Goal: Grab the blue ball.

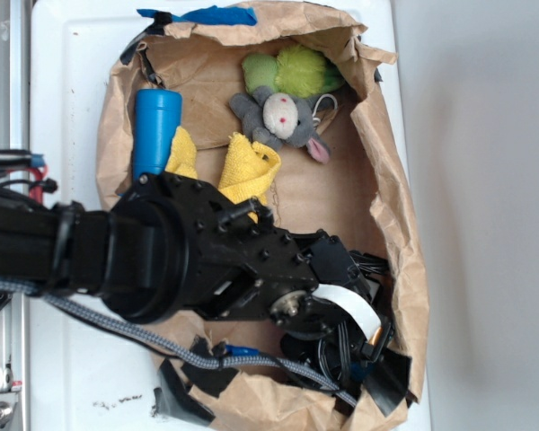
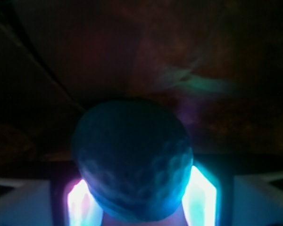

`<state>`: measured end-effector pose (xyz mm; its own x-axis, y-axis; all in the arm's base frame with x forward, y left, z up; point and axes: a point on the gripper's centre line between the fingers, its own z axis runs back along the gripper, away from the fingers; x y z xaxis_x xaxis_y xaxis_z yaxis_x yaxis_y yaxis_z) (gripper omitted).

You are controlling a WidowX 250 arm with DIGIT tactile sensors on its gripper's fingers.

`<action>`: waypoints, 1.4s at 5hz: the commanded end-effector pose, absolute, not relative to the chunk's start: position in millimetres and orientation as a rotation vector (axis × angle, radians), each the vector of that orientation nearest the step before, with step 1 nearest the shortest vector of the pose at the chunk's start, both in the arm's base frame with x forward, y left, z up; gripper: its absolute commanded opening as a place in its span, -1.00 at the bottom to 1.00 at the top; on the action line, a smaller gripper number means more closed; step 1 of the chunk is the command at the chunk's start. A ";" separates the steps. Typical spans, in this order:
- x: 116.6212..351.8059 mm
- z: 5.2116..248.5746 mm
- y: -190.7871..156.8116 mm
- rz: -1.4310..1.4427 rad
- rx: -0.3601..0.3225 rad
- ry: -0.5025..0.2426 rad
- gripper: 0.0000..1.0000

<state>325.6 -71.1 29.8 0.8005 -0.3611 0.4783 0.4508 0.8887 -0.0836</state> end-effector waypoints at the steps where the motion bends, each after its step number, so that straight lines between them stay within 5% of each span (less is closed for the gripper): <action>1: 330.6 59.9 -61.6 -0.385 -0.205 -0.537 -1.00; 4: 295.7 94.9 -11.7 -0.353 -0.125 -0.358 -1.00; 6: 280.9 114.8 -9.7 -0.311 0.067 -0.124 -1.00; 7: 278.5 124.9 -8.6 -0.282 0.090 -0.128 -1.00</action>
<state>265.8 1.3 104.5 0.9600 -0.2770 0.0405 0.2729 0.9583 0.0842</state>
